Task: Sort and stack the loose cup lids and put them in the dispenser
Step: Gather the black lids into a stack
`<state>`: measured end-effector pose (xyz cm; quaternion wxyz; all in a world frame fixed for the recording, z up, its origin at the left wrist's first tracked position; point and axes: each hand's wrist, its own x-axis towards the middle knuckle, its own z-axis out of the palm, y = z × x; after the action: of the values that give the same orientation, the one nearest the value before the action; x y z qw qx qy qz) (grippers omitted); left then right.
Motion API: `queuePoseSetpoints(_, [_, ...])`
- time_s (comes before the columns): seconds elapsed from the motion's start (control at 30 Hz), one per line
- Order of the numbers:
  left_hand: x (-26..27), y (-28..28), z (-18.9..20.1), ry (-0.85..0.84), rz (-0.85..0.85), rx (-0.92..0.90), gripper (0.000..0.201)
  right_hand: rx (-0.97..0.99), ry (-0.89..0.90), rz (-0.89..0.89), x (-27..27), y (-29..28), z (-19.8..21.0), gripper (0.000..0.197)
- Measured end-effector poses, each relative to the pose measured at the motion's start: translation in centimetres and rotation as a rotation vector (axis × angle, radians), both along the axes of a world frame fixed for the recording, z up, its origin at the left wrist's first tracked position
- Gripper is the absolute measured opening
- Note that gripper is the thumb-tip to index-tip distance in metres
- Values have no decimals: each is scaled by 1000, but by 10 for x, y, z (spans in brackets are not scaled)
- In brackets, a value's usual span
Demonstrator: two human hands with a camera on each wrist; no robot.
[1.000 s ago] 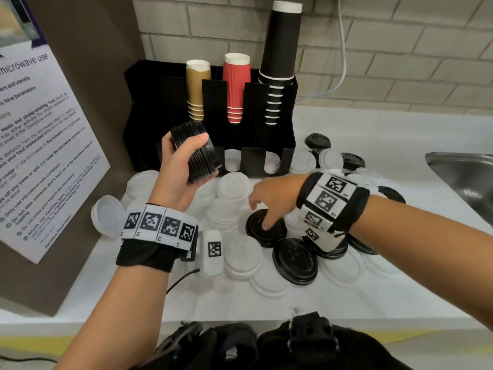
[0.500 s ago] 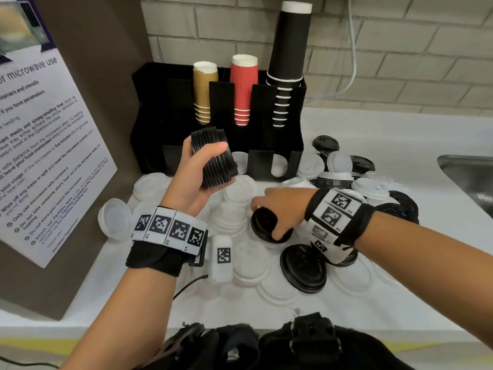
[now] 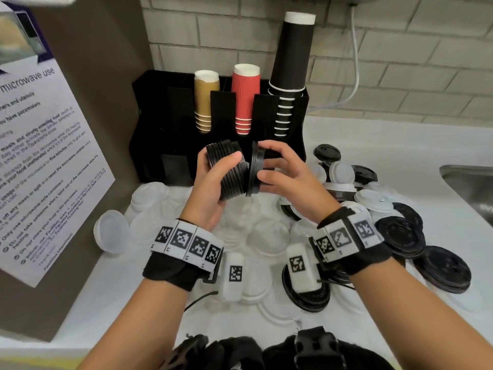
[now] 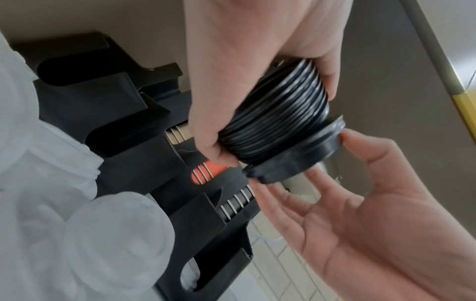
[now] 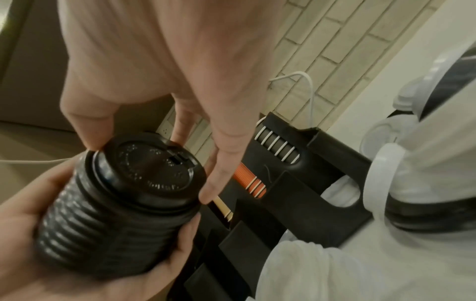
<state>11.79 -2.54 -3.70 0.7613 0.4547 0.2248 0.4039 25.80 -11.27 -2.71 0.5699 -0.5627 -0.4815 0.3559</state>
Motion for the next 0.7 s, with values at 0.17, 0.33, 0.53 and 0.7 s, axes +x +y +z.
queuePoseSetpoints(0.17, [4,1,-4,28,-68,36,57,27,27,8,-1,3,-3,52])
queuePoseSetpoints(0.33, [4,5,-4,46,-203,12,57,-6,-19,80,11,0,5,54])
queuePoseSetpoints(0.53, [10,1,-4,25,-192,-8,58,-6,-31,93,18,-1,8,54])
queuePoseSetpoints(0.7, [14,-4,-4,19,-170,29,61,38,-15,58,17,-3,3,55])
